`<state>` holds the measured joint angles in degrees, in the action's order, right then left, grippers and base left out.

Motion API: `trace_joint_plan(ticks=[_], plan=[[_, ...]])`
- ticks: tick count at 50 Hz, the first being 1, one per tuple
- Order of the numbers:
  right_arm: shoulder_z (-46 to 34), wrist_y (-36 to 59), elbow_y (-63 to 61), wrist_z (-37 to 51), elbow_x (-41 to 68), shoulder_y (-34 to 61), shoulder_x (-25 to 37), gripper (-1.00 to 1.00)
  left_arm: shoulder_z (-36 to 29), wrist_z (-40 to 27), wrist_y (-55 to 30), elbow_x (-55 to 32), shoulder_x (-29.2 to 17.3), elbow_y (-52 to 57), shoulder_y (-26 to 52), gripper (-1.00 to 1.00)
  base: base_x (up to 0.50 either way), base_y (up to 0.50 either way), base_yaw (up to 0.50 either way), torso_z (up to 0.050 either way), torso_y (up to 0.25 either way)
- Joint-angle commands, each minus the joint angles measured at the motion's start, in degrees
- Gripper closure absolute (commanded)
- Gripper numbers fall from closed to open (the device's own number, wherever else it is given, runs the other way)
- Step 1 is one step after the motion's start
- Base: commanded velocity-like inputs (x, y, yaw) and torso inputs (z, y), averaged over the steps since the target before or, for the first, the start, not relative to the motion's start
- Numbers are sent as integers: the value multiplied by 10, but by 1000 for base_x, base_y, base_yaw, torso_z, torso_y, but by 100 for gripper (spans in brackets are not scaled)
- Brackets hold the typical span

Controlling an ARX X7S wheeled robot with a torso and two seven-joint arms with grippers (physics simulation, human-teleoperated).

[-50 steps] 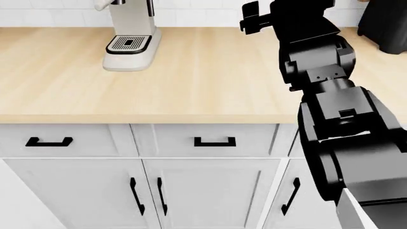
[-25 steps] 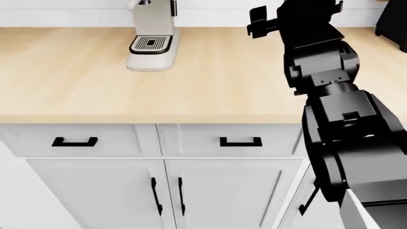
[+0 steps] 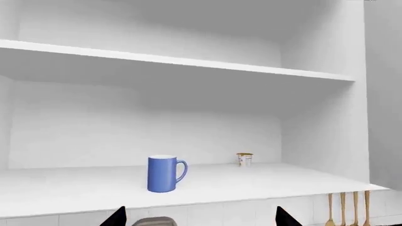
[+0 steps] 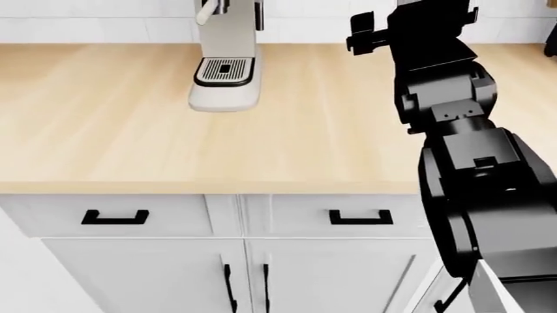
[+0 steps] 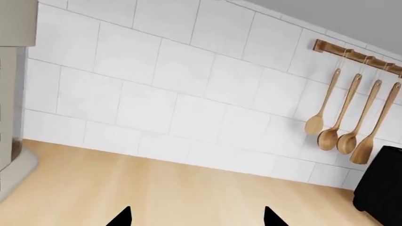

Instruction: Pick the mug from the cabinet, place it under the coffee machine dispenser, and press the start button.

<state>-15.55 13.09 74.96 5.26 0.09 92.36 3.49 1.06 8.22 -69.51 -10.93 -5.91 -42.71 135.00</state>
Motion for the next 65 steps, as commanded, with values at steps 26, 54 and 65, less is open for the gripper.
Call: trace_joint_plan(ticks=[26,54,65], plan=[[6,-17,0,5,1,-28,10,-100,-11,40,27,117,15,-3,0,-100,355,30,0,0,0],[0,-22,0,6,-2,-26,12,-100,-11,49,26,113,20,-48,0,-100,409,-21,0,0,1],[7,-17,0,20,1,-43,21,-100,-16,73,52,141,31,-109,0,-100,347,117,0,0,1]])
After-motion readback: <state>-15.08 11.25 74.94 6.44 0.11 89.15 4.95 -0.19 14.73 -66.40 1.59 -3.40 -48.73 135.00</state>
